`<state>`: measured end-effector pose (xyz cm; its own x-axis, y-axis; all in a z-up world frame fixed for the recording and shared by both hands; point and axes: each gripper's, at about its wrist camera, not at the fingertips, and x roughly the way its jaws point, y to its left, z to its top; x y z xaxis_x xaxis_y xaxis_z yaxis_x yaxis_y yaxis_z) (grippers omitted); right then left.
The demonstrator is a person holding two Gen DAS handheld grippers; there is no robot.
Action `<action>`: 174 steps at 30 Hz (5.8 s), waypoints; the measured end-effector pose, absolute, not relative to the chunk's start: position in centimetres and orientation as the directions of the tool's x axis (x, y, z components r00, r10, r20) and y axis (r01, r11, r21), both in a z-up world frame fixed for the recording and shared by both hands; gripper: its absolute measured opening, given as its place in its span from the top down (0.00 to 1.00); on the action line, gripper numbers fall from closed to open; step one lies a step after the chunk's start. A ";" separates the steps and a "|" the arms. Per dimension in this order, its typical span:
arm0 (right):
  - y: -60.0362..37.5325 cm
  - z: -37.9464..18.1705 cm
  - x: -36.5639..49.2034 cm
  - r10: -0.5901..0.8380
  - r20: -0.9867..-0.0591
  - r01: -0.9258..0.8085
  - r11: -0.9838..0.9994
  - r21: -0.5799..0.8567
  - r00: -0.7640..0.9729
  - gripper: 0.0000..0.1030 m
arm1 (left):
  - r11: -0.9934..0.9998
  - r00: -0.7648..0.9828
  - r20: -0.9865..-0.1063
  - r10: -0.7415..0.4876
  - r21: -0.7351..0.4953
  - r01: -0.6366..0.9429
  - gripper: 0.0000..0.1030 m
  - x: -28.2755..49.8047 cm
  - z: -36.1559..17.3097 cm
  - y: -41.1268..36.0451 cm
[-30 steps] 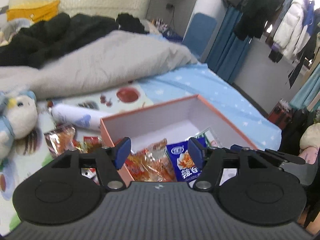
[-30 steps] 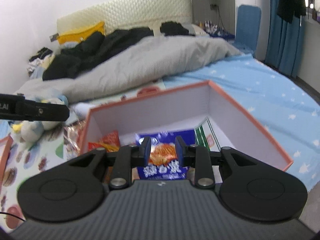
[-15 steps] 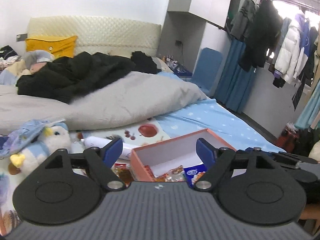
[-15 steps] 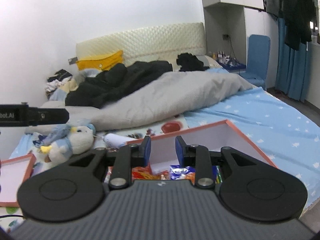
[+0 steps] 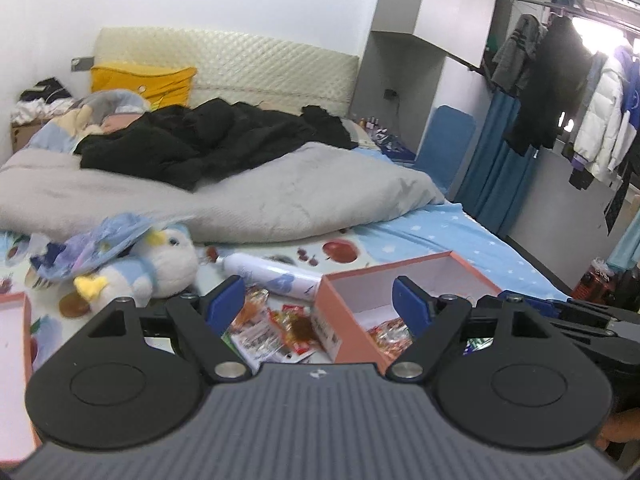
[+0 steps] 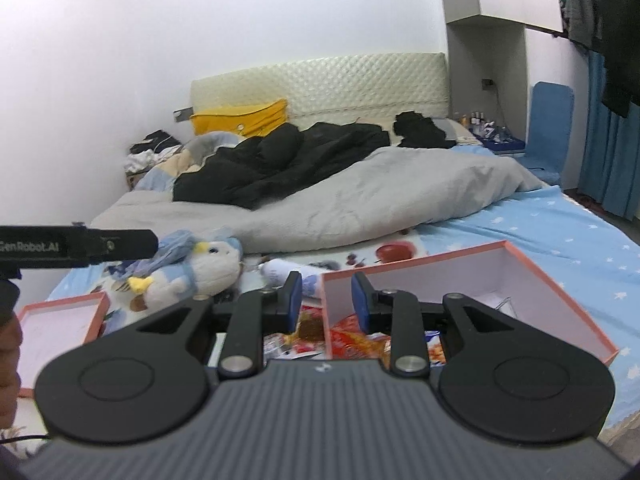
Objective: Organize snacks
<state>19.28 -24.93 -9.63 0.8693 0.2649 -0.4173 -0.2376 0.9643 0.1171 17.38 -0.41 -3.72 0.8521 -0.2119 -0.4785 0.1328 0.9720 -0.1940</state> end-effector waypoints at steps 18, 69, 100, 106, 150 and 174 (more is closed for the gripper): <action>-18.7 -13.8 14.9 0.307 -0.498 -0.304 0.948 0.090 0.811 0.57 | 0.981 0.811 -0.572 -0.124 -0.193 0.015 0.18 12.4 -9.7 4.7; -10.4 -28.7 28.1 0.141 -0.605 -0.397 0.863 -0.313 0.784 0.42 | 0.885 0.664 -0.670 -0.331 -0.465 -0.028 0.03 34.7 -28.5 8.9; -11.1 -30.7 35.1 0.113 -0.595 -0.316 0.916 -0.248 0.796 0.89 | 0.391 0.683 -0.299 -0.667 -0.920 -0.021 0.11 43.6 -35.1 10.8; -11.1 -30.3 33.9 0.162 -0.627 -0.350 0.918 -0.188 0.762 0.89 | 0.352 0.687 -0.281 -0.670 -0.935 -0.040 0.13 41.7 -35.2 11.9; -12.5 -23.8 18.0 0.413 -0.660 -0.501 0.863 0.063 0.628 0.93 | 0.639 0.654 -0.645 -0.396 -0.705 -0.308 0.12 14.9 -28.0 17.6; -10.9 -29.6 20.1 0.434 -0.760 -0.578 0.810 0.095 0.484 0.94 | 0.902 0.553 -0.820 -0.147 -0.340 -0.265 0.10 19.6 -26.5 11.1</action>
<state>20.05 -10.90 -29.62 0.4839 0.4343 -0.7598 -0.5781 0.8104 0.0951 19.58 11.14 -26.53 0.5531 -0.1467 -0.8201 -0.2648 0.9024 -0.3400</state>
